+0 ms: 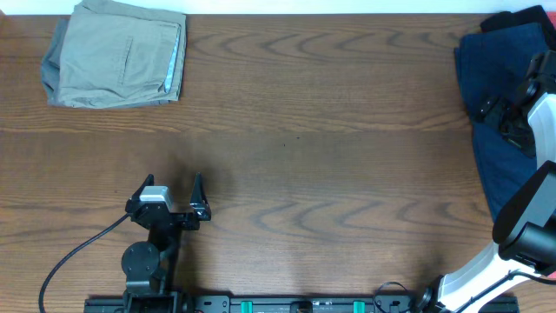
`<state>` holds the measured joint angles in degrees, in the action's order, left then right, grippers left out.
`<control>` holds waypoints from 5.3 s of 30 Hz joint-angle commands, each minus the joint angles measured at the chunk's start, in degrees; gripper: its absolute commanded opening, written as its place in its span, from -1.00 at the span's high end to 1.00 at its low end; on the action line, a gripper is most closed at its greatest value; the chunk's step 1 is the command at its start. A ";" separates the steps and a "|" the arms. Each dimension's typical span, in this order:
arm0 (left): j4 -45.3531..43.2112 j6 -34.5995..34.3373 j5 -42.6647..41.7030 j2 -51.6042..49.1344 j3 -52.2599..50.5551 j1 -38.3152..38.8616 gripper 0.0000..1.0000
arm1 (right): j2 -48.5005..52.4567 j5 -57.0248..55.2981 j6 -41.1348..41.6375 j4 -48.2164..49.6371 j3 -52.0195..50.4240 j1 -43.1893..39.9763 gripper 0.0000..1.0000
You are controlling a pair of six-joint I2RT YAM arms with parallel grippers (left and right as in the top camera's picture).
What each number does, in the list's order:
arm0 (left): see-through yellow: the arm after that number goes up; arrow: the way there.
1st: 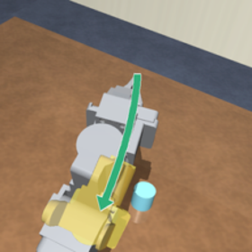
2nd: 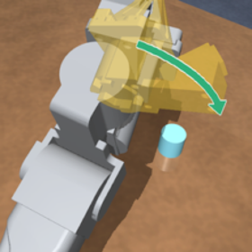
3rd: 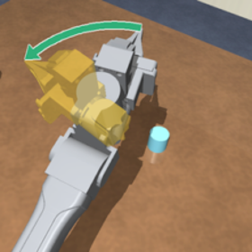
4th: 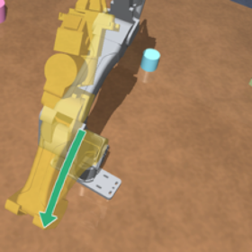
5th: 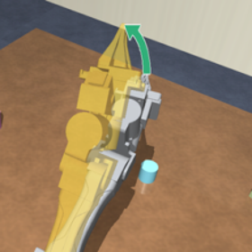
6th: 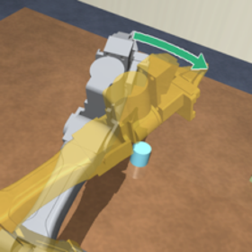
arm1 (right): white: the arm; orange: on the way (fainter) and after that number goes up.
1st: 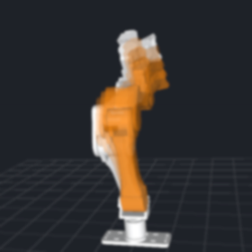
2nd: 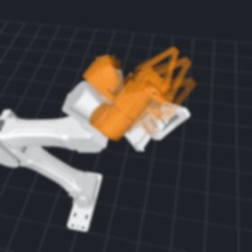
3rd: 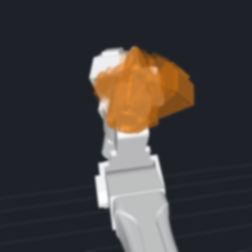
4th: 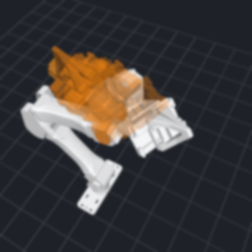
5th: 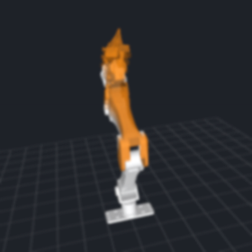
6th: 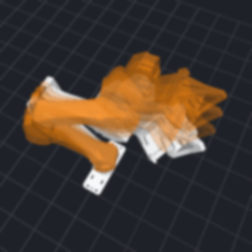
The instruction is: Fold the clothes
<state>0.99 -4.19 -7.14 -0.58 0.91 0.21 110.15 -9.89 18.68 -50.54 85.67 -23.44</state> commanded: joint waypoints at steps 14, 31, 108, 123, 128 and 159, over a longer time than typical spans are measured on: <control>2.36 0.96 -1.25 0.35 -0.68 -0.24 -0.96 | -0.09 -0.39 0.59 -0.04 0.15 0.26 -0.98; 2.36 0.96 -1.25 0.35 -0.68 -0.24 -0.96 | -19.67 -0.39 0.59 -0.02 0.07 13.27 -0.99; 2.36 0.96 -1.25 0.35 -0.68 -0.24 -0.95 | -109.87 8.59 -7.58 46.64 -85.37 21.64 -0.99; 2.36 0.96 -1.25 0.35 -0.68 -0.24 -0.96 | -109.87 9.25 -12.13 46.25 -85.37 20.55 -0.99; 2.36 0.96 -1.22 0.35 -0.68 -0.24 -0.95 | -109.87 7.87 -12.20 46.45 -85.35 19.23 -0.98; 2.36 0.96 -1.25 -0.13 -0.68 -0.24 -0.96 | -109.83 7.56 -17.27 46.45 -85.35 19.28 -0.99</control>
<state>1.30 -4.01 -7.33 -0.64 1.13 0.21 0.69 -1.50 2.28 -3.90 0.38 -3.90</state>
